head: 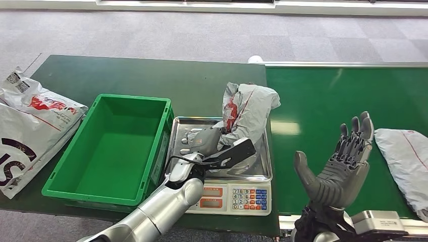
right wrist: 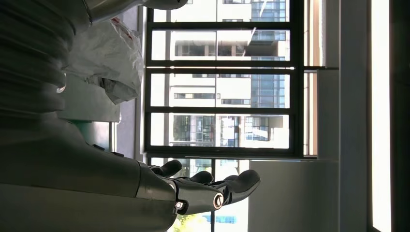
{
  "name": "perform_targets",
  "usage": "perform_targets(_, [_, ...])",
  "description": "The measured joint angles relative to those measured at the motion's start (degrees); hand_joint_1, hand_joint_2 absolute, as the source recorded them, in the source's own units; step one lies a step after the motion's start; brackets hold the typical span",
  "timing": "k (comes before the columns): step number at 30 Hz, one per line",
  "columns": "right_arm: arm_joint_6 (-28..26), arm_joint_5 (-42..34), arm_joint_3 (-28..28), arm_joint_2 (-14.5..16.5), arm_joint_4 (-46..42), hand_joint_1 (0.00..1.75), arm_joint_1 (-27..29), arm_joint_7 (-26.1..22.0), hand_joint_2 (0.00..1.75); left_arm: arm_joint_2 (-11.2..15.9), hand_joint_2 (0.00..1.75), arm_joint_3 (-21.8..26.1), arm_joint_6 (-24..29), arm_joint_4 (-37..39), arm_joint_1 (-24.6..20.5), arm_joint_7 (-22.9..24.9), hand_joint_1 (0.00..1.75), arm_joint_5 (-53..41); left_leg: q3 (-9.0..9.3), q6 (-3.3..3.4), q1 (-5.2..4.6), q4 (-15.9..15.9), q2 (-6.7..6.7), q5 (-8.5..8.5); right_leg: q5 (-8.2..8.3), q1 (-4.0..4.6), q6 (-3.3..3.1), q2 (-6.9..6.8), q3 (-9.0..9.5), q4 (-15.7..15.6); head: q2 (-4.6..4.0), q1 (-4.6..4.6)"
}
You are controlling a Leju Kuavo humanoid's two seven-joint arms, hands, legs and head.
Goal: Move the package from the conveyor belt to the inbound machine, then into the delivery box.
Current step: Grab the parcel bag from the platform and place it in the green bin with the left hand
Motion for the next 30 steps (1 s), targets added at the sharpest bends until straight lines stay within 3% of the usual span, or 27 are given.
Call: perform_targets(30, [0.00, 0.00, 0.00, 0.00, 0.00, 0.00, 0.00, 0.00, 1.75, 0.07, 1.75, 0.00, -0.01, -0.02, 0.00, 0.00, 1.75, 0.00, 0.00, 0.00, 0.00, 0.00, 0.00, 0.00, 0.00, 0.00, 0.00, 0.00, 0.00, 0.00, 0.00, 0.00])
